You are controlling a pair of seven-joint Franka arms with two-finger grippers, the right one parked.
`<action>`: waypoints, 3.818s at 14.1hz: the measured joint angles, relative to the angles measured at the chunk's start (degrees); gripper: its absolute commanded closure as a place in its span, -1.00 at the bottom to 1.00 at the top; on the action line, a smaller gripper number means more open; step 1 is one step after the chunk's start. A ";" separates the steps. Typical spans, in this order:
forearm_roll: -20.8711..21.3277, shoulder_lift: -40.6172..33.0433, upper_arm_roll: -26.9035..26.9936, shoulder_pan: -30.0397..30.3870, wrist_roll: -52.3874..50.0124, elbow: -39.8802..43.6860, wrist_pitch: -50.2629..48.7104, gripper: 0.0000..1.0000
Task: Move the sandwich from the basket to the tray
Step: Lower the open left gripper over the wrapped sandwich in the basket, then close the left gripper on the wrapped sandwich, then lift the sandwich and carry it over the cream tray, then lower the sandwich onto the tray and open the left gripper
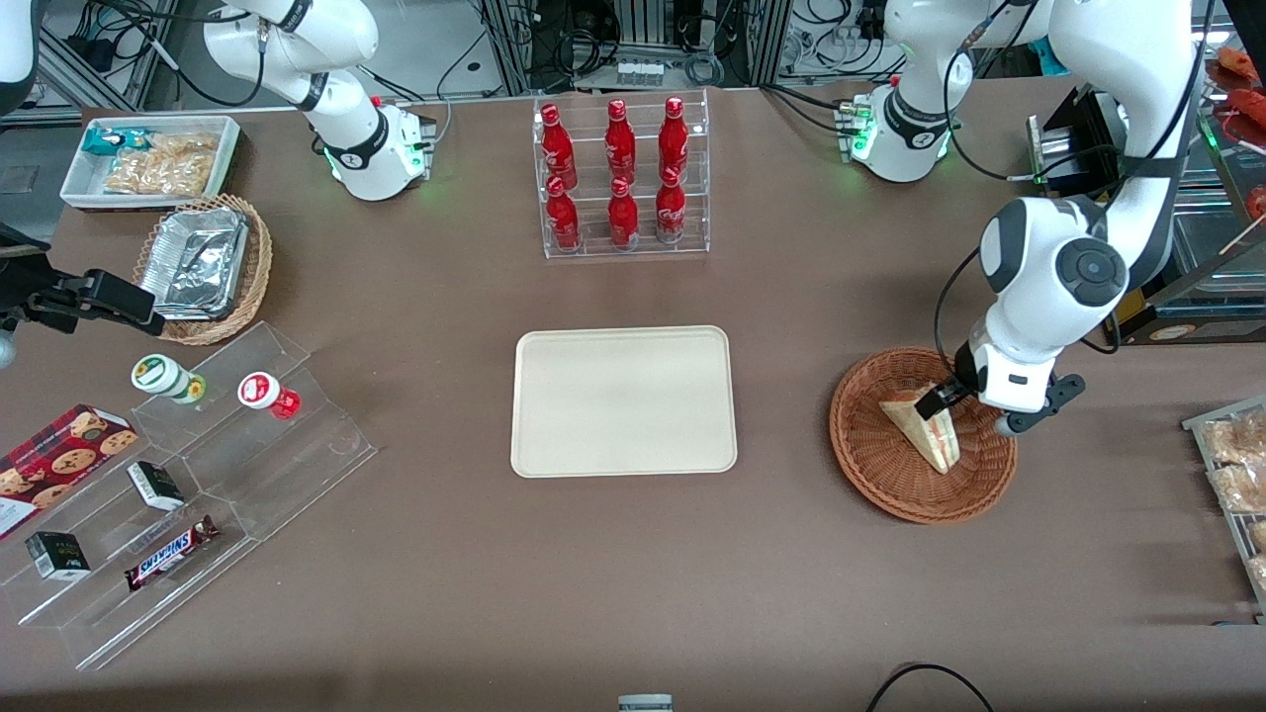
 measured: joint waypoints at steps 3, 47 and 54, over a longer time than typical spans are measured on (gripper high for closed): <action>0.00 2.60 0.00 -0.14 -1.99 0.01 0.91 -0.99; 2.12 38.20 -0.95 -42.01 -14.07 55.96 -28.39 -1.00; 3.07 32.97 0.85 -42.61 -14.95 58.50 -34.11 -1.00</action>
